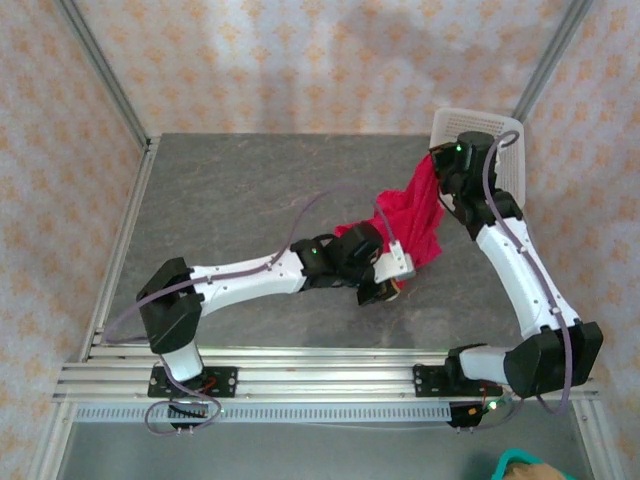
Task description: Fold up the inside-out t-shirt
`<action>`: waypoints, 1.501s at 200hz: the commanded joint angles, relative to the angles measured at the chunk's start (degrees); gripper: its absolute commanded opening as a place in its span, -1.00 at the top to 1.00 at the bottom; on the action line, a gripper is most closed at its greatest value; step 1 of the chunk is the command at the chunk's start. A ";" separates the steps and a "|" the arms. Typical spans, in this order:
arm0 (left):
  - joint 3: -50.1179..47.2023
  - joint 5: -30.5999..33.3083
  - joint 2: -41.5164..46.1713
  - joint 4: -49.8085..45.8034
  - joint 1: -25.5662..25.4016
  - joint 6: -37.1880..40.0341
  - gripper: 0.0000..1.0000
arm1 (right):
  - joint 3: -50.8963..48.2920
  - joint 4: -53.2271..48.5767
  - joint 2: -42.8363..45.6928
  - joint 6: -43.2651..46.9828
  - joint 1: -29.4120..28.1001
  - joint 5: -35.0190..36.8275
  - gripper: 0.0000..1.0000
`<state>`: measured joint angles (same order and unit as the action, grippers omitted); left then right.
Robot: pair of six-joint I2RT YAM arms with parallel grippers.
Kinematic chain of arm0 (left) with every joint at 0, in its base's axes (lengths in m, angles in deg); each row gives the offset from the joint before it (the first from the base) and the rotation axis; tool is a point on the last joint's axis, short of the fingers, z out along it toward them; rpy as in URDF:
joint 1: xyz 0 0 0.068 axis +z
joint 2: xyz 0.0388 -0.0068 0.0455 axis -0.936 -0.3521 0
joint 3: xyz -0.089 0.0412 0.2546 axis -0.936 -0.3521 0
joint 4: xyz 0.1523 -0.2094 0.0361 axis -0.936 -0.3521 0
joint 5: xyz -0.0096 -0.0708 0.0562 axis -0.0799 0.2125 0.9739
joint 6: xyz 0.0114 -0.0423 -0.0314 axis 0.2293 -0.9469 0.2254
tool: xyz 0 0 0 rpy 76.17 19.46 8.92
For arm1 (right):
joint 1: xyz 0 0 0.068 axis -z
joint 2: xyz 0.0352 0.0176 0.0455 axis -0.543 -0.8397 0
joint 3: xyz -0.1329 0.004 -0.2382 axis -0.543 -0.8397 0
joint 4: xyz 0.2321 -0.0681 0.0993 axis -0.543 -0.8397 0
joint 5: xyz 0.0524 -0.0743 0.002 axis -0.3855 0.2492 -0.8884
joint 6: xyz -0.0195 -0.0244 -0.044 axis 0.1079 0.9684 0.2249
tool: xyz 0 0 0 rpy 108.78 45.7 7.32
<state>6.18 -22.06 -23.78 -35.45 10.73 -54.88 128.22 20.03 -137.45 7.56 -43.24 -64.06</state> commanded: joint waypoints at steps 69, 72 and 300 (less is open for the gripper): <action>-8.92 34.98 1.31 -3.62 0.88 7.87 1.00 | 3.68 -0.55 7.78 0.80 6.67 -3.16 1.00; -9.02 35.91 1.52 -3.38 1.45 7.68 1.00 | 3.63 -0.61 7.98 0.97 6.84 -3.25 1.00; -8.88 27.23 12.61 6.86 24.99 -29.03 -1.00 | -48.55 3.96 26.35 21.99 3.68 -29.64 1.00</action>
<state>-6.86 15.40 -10.54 -32.87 35.08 -80.30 81.42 25.10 -113.15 26.71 -39.35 -94.90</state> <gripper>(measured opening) 0.992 0.061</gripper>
